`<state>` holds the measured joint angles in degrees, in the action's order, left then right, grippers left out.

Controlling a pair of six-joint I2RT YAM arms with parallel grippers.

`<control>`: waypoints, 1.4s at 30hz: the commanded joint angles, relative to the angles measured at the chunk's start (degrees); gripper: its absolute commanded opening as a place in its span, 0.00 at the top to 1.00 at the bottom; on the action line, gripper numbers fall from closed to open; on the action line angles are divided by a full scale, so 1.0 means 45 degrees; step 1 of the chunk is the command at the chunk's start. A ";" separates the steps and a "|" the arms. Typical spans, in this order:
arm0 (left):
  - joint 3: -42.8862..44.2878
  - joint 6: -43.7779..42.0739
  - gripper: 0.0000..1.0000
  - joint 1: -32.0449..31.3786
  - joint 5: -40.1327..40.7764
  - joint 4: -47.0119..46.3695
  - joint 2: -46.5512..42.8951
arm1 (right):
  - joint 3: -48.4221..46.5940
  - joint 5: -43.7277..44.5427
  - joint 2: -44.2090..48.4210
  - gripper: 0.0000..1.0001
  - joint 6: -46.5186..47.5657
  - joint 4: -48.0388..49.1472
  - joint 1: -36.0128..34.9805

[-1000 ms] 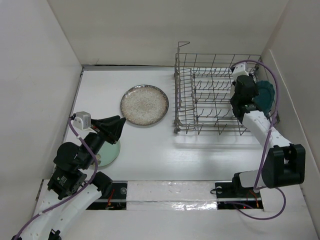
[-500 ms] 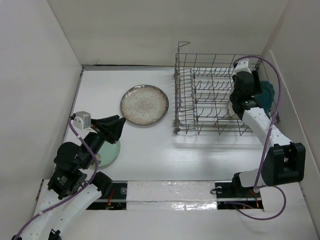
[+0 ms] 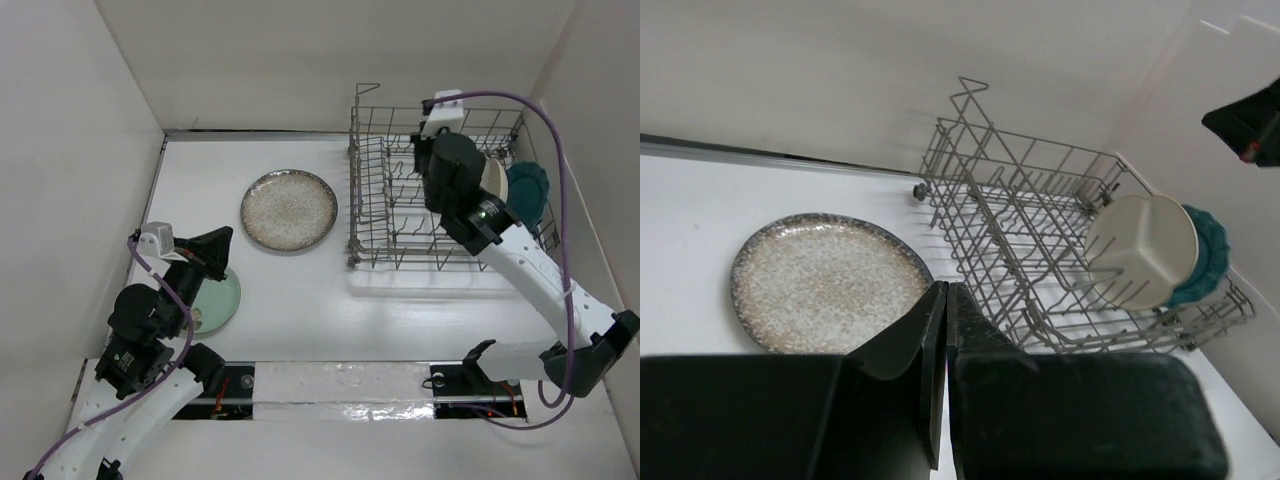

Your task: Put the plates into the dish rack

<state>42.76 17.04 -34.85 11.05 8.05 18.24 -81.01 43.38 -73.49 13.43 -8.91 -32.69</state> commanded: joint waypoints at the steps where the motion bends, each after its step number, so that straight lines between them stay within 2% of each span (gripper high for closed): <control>1: 0.0632 -0.0056 1.00 -0.0068 0.1196 -0.0383 -0.0263 | -0.0456 -0.1139 0.0063 1.00 -0.3246 -0.2179 -0.1891; 2: 0.0750 -0.0075 1.00 -0.0068 0.1255 -0.0500 -0.0380 | -0.0280 -0.2071 0.0004 1.00 -0.4031 -0.2220 -0.2766; 5: 0.1121 -0.0231 1.00 -0.0068 0.1624 -0.0715 -0.0595 | 0.0616 -0.3754 -0.0578 1.00 -0.5968 -0.1366 -0.4040; 6: 0.1180 -0.0270 1.00 -0.0068 0.1781 -0.0735 -0.0635 | 0.0813 -0.4011 -0.0814 1.00 -0.6282 -0.0974 -0.4876; 10: 0.1163 -0.0270 1.00 -0.0068 0.2855 -0.0910 -0.0830 | 0.0816 -0.5339 -0.2746 1.00 -0.7710 0.0356 -0.6444; 14: 0.0713 -0.0485 0.80 -0.0068 0.3967 -0.1262 -0.1123 | -0.0004 -0.6683 -0.5167 0.98 -0.8646 0.1175 -0.7149; 16: 0.0518 -0.0621 0.76 -0.0068 0.4243 -0.1282 -0.1104 | -0.0025 -0.7331 -0.6301 0.89 -0.9366 0.1839 -0.7150; 18: 0.0342 -0.0680 0.73 -0.0068 0.4633 -0.1379 -0.1104 | 0.0014 -0.7997 -0.6966 0.84 -0.9974 0.3011 -0.7150; 19: 0.0128 -0.0739 0.72 -0.0068 0.4867 -0.1380 -0.1085 | 0.0266 -0.8578 -0.7800 0.74 -1.0789 0.4117 -0.7150; 20: 0.0126 -0.0739 0.72 -0.0068 0.4869 -0.1380 -0.1085 | 0.0268 -0.8584 -0.7809 0.74 -1.0797 0.4128 -0.7150; 24: -0.0225 -0.0837 0.70 -0.0068 0.4850 -0.1399 -0.0851 | 0.0677 -0.9383 -0.8959 0.59 -1.2452 0.5667 -0.7150; 31: -0.0343 -0.0993 0.70 0.0440 0.3972 -0.1672 -0.0147 | 0.0893 -1.0166 -1.0815 0.57 -1.4311 0.7446 -0.7266; 42: -0.0479 -0.1032 0.69 0.0440 0.3736 -0.1712 -0.0381 | 0.0835 -0.9541 -1.2357 0.58 -1.5522 0.8014 -0.7267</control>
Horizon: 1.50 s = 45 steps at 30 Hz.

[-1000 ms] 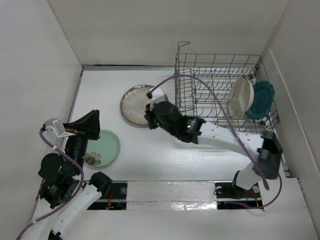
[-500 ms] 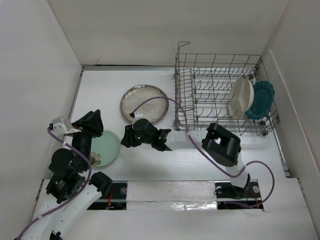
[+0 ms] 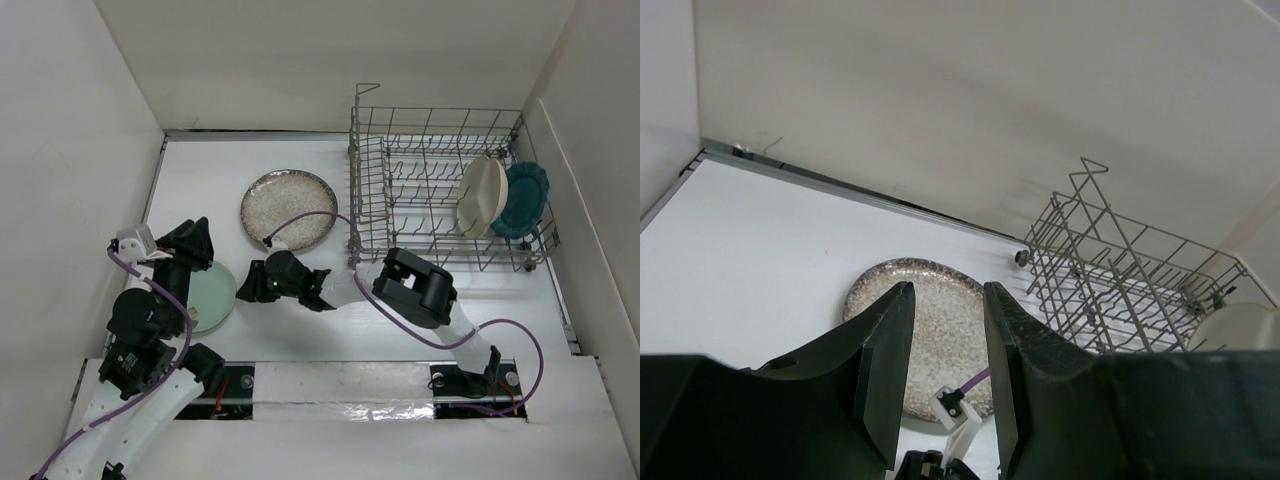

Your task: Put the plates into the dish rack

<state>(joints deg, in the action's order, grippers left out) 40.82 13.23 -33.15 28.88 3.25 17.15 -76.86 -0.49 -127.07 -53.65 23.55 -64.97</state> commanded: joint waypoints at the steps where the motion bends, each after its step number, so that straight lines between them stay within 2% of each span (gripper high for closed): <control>1: -0.0047 -0.0187 0.69 0.0061 -0.0247 -0.0643 -0.0158 | -0.0146 0.0207 -0.0571 0.59 -0.0695 0.0898 -0.0094; 9: -0.0203 -0.0128 0.69 0.0061 -0.0500 -0.0643 -0.0314 | -0.0576 0.0266 -0.1002 0.59 -0.1164 0.1192 -0.0094; 12: -0.0184 -0.0089 0.69 0.0061 -0.0715 -0.0643 -0.0275 | -0.0051 0.0479 -0.0593 0.62 -0.1184 0.1718 -0.0094; 16: -0.0223 -0.0070 0.69 0.0061 -0.0793 -0.0643 -0.0334 | 0.0946 0.1862 0.0676 0.62 -0.0560 0.1682 -0.0327; 20: -0.0203 -0.0031 0.69 0.0061 -0.0950 -0.0643 -0.0314 | 0.0695 0.2180 0.1167 0.62 -0.0090 0.1350 -0.0465; 28: -0.0223 0.0028 0.68 0.0061 -0.0892 -0.0643 -0.0470 | -0.0985 0.1224 -0.0569 0.56 -0.0441 0.0608 -0.0465; 36: -0.0243 0.0028 0.68 0.0061 -0.0872 -0.0643 -0.0490 | -0.2508 0.0852 -0.1645 0.56 -0.0616 0.0040 -0.0465; 45: -0.0223 0.0028 0.68 0.0061 -0.0872 -0.0643 -0.0568 | -0.3192 0.0364 -0.2543 0.59 -0.1163 -0.0058 -0.0465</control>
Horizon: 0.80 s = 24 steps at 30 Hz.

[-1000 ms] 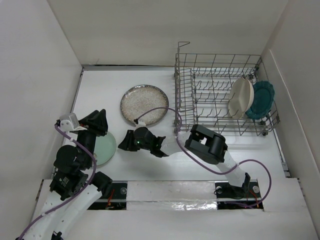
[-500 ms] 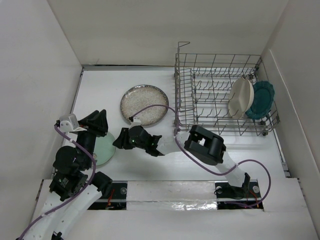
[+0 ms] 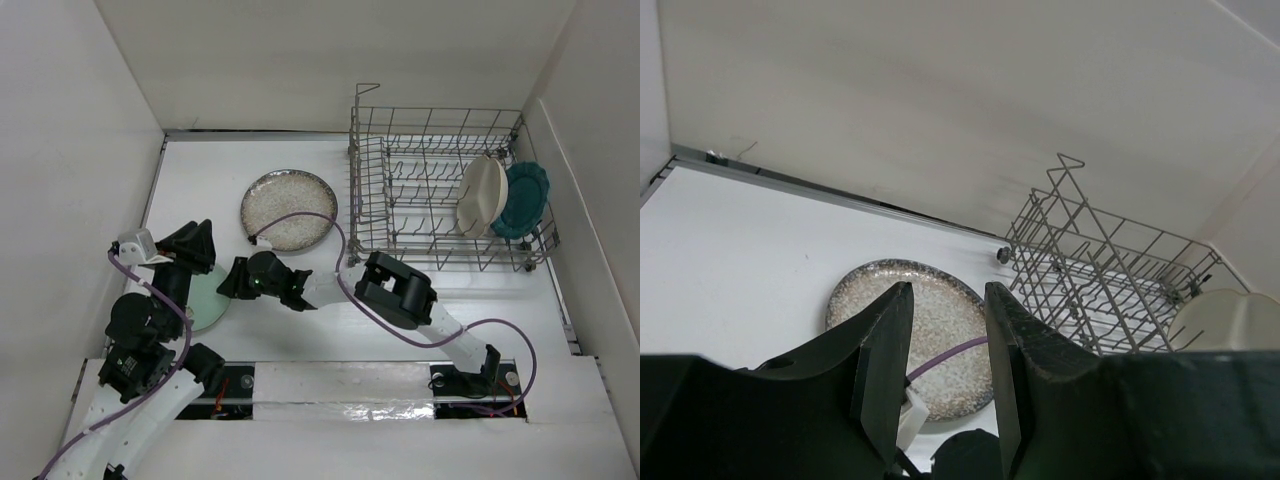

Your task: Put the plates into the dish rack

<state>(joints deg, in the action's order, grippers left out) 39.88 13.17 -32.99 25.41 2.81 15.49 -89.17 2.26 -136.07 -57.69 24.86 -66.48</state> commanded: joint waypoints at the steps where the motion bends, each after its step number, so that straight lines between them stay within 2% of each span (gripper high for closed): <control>1: -0.0014 0.0042 0.68 0.0027 -0.0061 -0.0546 -0.0218 | -0.0459 -0.0268 -0.0621 0.60 -0.0362 -0.0291 -0.0129; 4: -0.0014 0.0003 0.68 0.0027 0.0095 -0.0546 -0.0316 | -0.0478 -0.0268 -0.0797 0.70 -0.0597 -0.0213 -0.0012; 5: 0.0005 0.0003 0.68 0.0027 0.0134 -0.0546 -0.0336 | -0.0478 -0.0249 -0.0797 0.81 -0.0598 -0.0212 -0.0012; 7: -0.0014 0.0003 0.68 0.0027 0.0193 -0.0546 -0.0472 | -0.0440 -0.0229 -0.0720 0.90 -0.0559 -0.0212 -0.0012; 8: -0.0033 0.0003 0.68 0.0027 0.0232 -0.0546 -0.0492 | -0.0304 -0.0191 -0.0545 0.99 -0.0539 -0.0212 -0.0012; 12: -0.0034 0.0003 0.68 0.0027 0.0194 -0.0546 -0.0512 | 0.0203 -0.0093 0.0138 1.00 -0.0286 0.0177 -0.0012; 17: -0.0034 0.0023 0.68 0.0027 0.0193 -0.0546 -0.0512 | 0.1395 -0.0288 0.1680 1.00 0.0240 0.2402 -0.0012; 24: -0.0053 -0.0016 0.68 0.0027 0.0310 -0.0565 -0.0726 | 0.2177 0.0999 0.4785 1.00 0.3224 0.2386 -0.0149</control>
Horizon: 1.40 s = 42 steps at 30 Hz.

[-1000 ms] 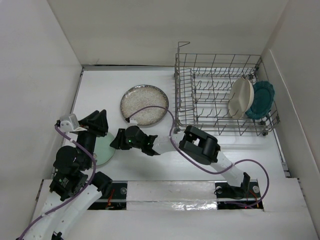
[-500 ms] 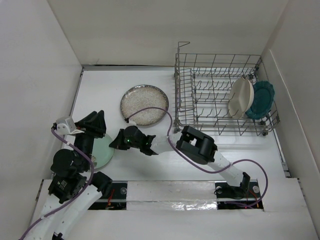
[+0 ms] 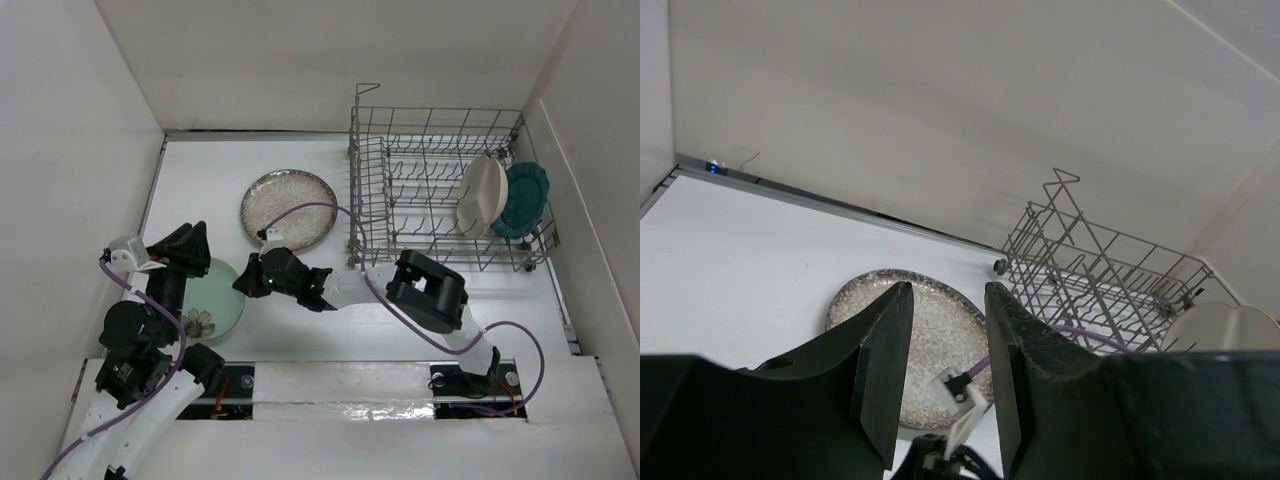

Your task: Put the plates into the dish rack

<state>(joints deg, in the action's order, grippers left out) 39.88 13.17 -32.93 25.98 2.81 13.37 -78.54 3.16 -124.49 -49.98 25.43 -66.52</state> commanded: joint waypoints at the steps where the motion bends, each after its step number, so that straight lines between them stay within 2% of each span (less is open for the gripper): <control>1: -0.0053 -0.0016 0.68 0.0013 0.0223 -0.0546 -0.0333 | -0.0028 0.1073 0.2988 1.00 0.1806 0.2085 -0.0139; 6: -0.0053 0.0003 0.68 0.0013 0.0146 -0.0546 -0.0411 | 0.1297 0.2694 0.5647 1.00 0.3718 0.1440 0.0582; 9: -0.0053 0.0003 0.68 0.0013 0.0028 -0.0546 -0.0392 | 0.2466 0.4408 0.8452 1.00 0.5218 0.0350 0.1750; 11: -0.0053 0.0023 0.68 0.0013 0.0009 -0.0546 -0.0411 | 0.2706 0.5150 0.9122 1.00 0.5594 -0.0141 0.2455; 12: -0.0073 0.0042 0.68 0.0013 0.0009 -0.0546 -0.0431 | 0.3133 0.5544 1.0443 1.00 0.6236 -0.0414 0.2845; 14: -0.0073 0.0062 0.68 0.0013 -0.0050 -0.0546 -0.0489 | 0.3448 0.6712 1.1720 1.00 0.6884 -0.1429 0.4342; 15: -0.0073 0.0043 0.68 0.0013 -0.0069 -0.0546 -0.0490 | 0.3566 0.7010 1.2925 1.00 0.7390 -0.1761 0.4952; 17: -0.0092 0.0081 0.67 0.0013 -0.0167 -0.0546 -0.0431 | 0.3704 0.7614 1.4026 1.00 0.7745 -0.2991 0.6821; 20: -0.0131 0.0081 0.67 0.0013 -0.0304 -0.0565 -0.0237 | 0.3569 0.8144 1.5629 1.00 0.8526 -0.4067 0.8643; 21: -0.0112 0.0081 0.67 0.0013 -0.0343 -0.0546 -0.0139 | 0.3413 0.8165 1.5845 1.00 0.8837 -0.4340 0.9829; 25: -0.0092 0.0140 0.67 0.0013 -0.0635 -0.0546 0.0349 | 0.2476 0.8125 1.5519 1.00 0.9640 -0.5918 1.1850; 32: -0.0112 0.0218 0.67 0.0013 -0.0616 -0.0546 0.0253 | 0.1030 0.8693 1.3507 1.00 1.0910 -0.6900 1.2497; 42: -0.0034 0.0316 0.67 0.0013 -0.1046 -0.0819 0.0682 | 0.0968 0.8205 1.3132 1.00 1.1574 -0.8210 1.2615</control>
<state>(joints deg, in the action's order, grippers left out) 39.75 14.09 -32.91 23.00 2.31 15.09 -70.08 39.31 -68.93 1.06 -18.63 -10.13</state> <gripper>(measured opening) 0.327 0.058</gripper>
